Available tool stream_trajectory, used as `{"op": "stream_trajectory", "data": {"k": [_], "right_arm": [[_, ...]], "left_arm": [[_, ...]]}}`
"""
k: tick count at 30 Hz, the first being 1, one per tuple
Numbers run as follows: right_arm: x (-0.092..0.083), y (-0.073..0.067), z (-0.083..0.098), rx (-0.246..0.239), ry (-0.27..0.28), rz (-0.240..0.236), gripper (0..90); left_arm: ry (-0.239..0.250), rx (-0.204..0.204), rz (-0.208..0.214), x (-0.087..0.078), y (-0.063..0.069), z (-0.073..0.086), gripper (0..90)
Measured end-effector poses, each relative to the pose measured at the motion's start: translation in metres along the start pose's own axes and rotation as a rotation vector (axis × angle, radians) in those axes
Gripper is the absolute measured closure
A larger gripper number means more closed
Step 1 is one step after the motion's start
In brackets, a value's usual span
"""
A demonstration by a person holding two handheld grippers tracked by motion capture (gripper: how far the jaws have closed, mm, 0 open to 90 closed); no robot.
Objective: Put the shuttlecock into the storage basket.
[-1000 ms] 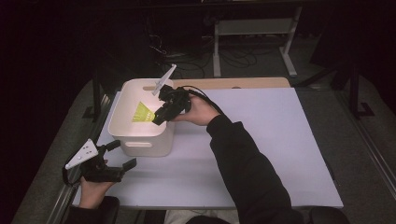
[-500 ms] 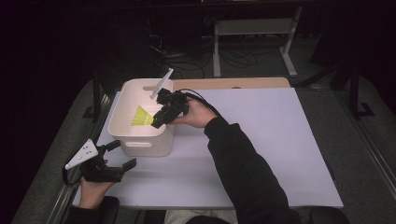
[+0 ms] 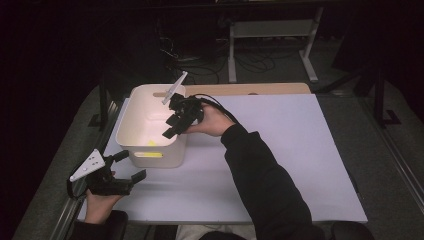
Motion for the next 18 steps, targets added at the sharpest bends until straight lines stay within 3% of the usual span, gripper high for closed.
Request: {"op": "stream_trajectory", "data": {"k": [6, 14, 18], "right_arm": [[-0.007, -0.003, -0.001, -0.001, 0.004, 0.017, 34.3], [-0.018, -0.004, 0.002, 0.027, 0.002, 0.079, 13.5], [-0.025, -0.002, 0.006, 0.049, 0.014, 0.101, 12.5]], "left_arm": [[0.001, -0.001, -0.001, 0.000, 0.000, 0.000, 0.0], [0.000, -0.001, -0.002, 0.000, 0.000, 0.000, 0.0], [-0.002, -0.001, -0.002, 0.000, 0.000, 0.000, 0.0]]}}
Point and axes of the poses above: each handheld gripper's, and its own axes: x roughly forward along the jaws, z roughly out of its underside, y roughly to its right, the point moved 3 cm from there along x, roughly forward along the jaws, and after that the axes turned 4 degrees about y, right-handed, at the moved point
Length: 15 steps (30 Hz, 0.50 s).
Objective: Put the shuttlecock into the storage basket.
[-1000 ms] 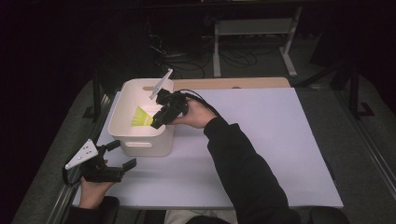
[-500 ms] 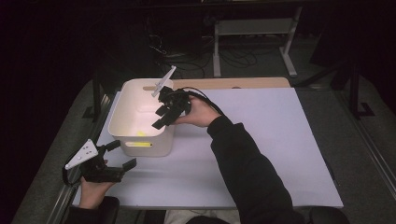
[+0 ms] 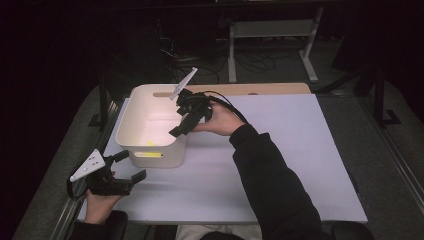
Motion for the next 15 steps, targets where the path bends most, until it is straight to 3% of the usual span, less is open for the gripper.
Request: {"op": "stream_trajectory", "data": {"k": [6, 7, 15], "right_arm": [[-0.009, 0.000, 0.005, 0.003, 0.017, 0.007, 5.1], [-0.012, 0.001, 0.006, 0.006, 0.026, 0.015, 0.0], [-0.024, 0.003, 0.013, 0.019, 0.060, 0.051, 0.0]], "left_arm": [[-0.002, 0.000, 0.001, 0.000, 0.000, 0.000, 0.0], [-0.003, -0.001, 0.002, 0.000, 0.000, 0.000, 0.0], [-0.003, -0.001, 0.003, 0.001, 0.000, 0.000, 0.0]]}}
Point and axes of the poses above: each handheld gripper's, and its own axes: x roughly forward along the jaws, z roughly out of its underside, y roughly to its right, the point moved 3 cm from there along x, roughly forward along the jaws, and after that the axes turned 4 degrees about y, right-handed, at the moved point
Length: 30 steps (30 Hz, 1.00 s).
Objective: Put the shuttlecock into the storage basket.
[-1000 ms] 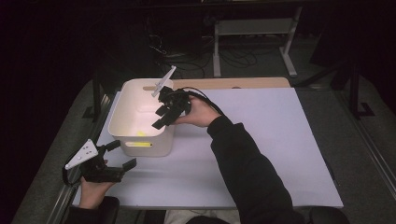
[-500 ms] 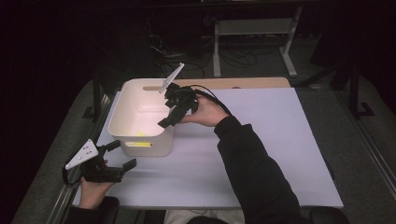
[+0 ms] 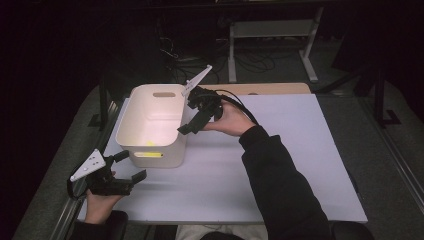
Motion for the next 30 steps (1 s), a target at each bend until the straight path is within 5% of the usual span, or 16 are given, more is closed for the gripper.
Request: {"op": "stream_trajectory", "data": {"k": [30], "right_arm": [[-0.044, 0.011, 0.047, 0.068, 0.057, 0.082, 0.0]], "left_arm": [[-0.004, -0.001, -0.001, 0.001, 0.000, 0.000, 0.0]]}}
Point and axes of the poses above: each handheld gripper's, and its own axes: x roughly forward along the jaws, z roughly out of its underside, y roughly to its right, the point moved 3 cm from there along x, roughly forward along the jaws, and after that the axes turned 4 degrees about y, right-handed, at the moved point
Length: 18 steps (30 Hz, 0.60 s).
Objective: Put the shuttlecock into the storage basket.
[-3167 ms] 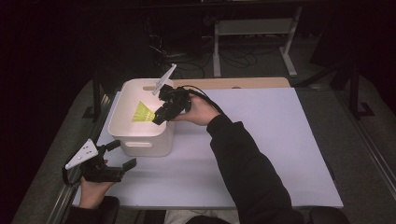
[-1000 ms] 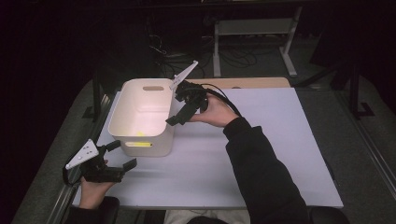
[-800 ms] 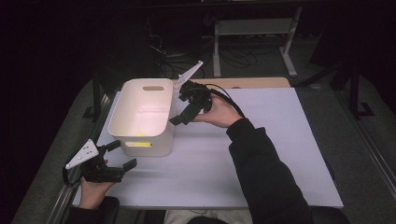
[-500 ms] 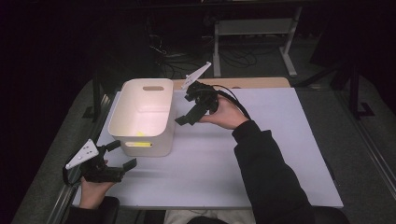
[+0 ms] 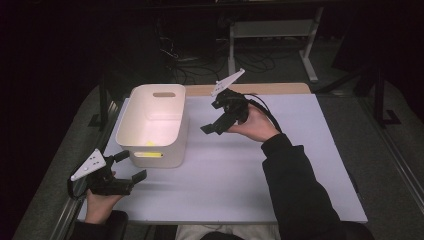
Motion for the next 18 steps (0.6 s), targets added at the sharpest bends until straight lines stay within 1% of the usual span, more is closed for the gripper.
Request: {"op": "stream_trajectory", "data": {"k": [5, 10, 13, 14, 18], "right_arm": [[-0.007, 0.002, 0.008, 0.013, 0.008, 0.014, 0.0], [-0.012, 0.007, 0.018, 0.030, -0.001, 0.033, 0.0], [-0.015, 0.009, 0.025, 0.038, 0.010, 0.039, 0.0], [-0.016, 0.009, 0.028, 0.047, 0.009, 0.037, 0.0], [-0.018, 0.010, 0.034, 0.050, 0.012, 0.041, 0.0]], "left_arm": [[0.000, 0.000, 0.000, 0.000, 0.000, 0.000, 0.0], [0.001, 0.000, 0.000, 0.000, 0.000, 0.000, 0.0], [-0.001, 0.000, 0.002, 0.000, 0.000, 0.000, 0.0], [-0.001, -0.001, 0.002, 0.000, 0.000, 0.000, 0.0], [-0.001, 0.000, 0.000, 0.000, 0.000, 0.000, 0.0]]}}
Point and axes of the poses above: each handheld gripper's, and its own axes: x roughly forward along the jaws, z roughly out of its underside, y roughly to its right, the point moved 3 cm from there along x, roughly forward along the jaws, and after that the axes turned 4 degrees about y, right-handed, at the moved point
